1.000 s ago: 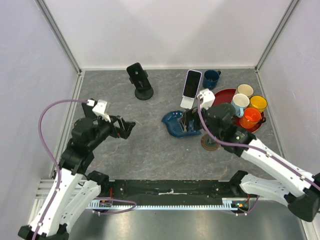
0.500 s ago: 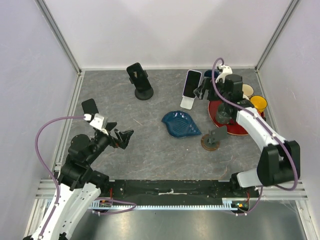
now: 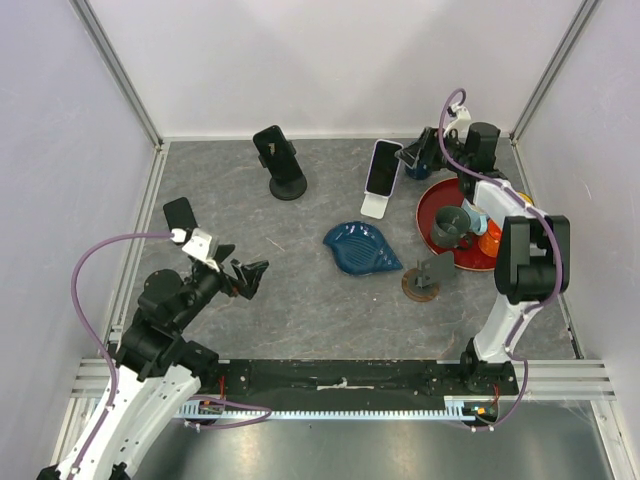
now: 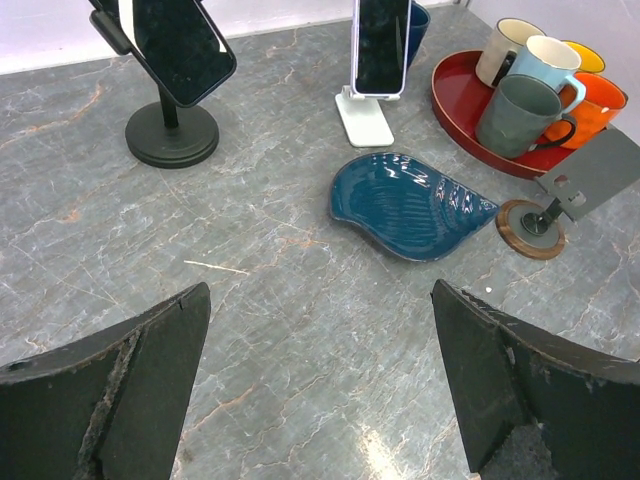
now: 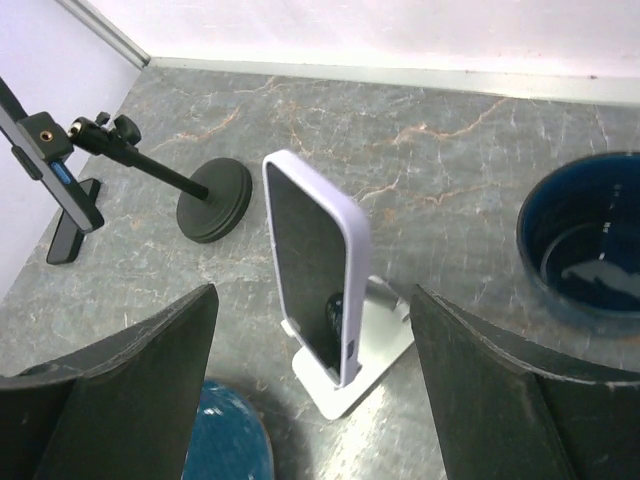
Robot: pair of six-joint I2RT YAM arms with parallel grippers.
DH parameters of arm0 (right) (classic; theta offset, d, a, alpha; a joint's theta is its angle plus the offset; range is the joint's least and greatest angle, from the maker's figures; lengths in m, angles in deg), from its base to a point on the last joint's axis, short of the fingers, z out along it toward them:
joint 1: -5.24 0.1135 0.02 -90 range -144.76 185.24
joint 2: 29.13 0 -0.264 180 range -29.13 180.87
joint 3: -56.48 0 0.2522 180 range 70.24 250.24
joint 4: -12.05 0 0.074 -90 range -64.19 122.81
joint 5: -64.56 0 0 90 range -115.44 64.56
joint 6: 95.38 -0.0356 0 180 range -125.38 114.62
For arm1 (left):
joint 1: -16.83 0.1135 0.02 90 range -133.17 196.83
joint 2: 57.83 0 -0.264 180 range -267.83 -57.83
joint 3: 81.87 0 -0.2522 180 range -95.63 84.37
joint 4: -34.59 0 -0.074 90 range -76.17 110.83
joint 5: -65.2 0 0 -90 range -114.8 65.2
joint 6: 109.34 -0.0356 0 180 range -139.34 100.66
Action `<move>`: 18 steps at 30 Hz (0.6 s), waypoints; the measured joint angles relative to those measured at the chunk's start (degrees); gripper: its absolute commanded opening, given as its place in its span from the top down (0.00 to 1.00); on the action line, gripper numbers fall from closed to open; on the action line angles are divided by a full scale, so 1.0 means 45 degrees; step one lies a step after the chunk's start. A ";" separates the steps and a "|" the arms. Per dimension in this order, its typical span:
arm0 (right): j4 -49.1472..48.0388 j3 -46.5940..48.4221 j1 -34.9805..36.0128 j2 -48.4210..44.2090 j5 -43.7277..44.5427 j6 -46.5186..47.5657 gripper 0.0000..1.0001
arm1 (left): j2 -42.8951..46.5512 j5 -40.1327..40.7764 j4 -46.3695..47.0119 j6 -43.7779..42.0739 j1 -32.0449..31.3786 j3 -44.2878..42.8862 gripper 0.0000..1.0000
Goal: Remove the phone from the phone stand
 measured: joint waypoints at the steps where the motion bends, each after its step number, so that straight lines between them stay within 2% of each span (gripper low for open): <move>1: -0.0107 0.0321 -0.0083 0.0384 -0.0253 0.0039 0.16 | -0.0049 0.0005 0.0005 -0.0019 -0.0015 0.0000 0.02; 12: -0.1530 0.1957 -0.0539 0.3565 -0.2385 -0.0005 0.20 | -0.1137 0.0092 0.0044 -0.0175 -0.0053 0.0000 0.02; 18: -0.3458 0.2152 -0.0520 0.4488 -0.3827 -0.1175 0.29 | -0.1491 0.0141 0.0044 -0.0204 -0.0053 0.0000 0.03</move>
